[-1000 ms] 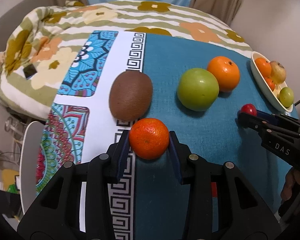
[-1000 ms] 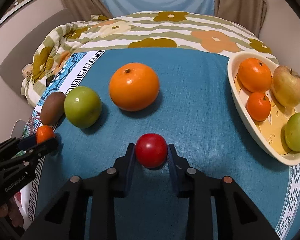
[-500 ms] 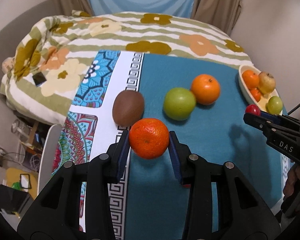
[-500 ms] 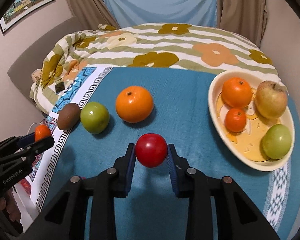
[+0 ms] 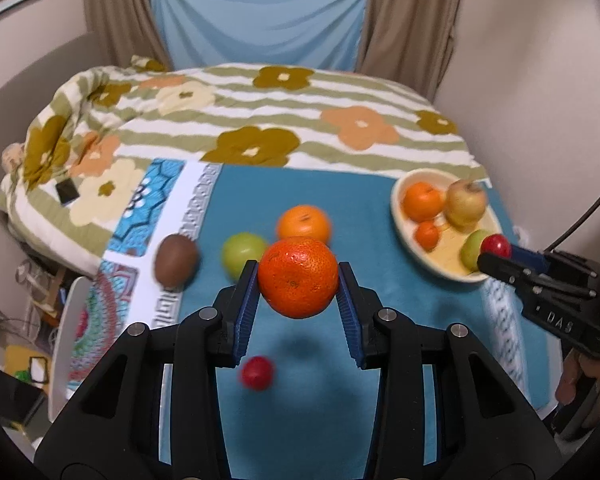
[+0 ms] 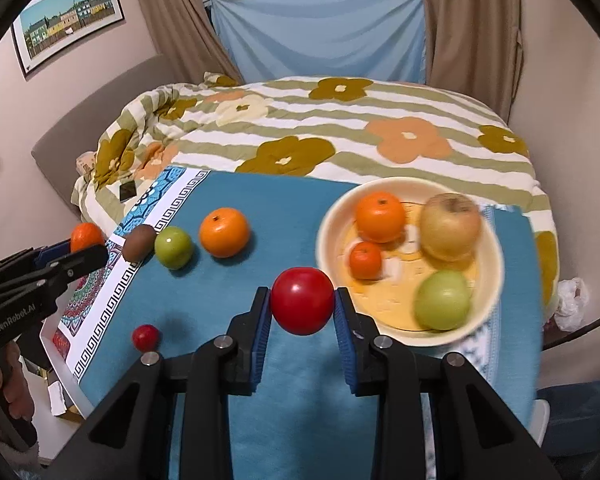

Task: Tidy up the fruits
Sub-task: 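Carry the tangerine and red tomato over the cream bowl with both tools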

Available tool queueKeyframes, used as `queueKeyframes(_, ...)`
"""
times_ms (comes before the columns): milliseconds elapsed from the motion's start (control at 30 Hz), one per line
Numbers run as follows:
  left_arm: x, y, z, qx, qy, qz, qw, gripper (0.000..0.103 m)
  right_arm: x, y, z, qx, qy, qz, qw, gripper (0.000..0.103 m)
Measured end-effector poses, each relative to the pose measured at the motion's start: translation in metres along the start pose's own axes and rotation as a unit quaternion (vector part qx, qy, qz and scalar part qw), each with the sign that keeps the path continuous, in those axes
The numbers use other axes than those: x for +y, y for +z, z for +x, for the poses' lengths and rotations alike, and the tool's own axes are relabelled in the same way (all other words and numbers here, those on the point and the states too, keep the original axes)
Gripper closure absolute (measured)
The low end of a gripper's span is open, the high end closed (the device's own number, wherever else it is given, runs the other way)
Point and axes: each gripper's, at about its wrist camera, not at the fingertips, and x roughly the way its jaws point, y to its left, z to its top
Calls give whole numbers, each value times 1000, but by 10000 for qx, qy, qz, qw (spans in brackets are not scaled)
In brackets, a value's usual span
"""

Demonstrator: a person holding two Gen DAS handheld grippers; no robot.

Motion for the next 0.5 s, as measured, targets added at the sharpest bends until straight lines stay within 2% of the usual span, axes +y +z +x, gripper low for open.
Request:
queueKeyframes(200, -51, 10, 4, -123, -213, 96, 9997, 61, -39, 0, -21, -72, -62, 15, 10000, 74)
queueKeyframes(500, -113, 30, 46, 134, -707, 644, 9953, 61, -89, 4, -24, -105, -426, 476, 9979, 74)
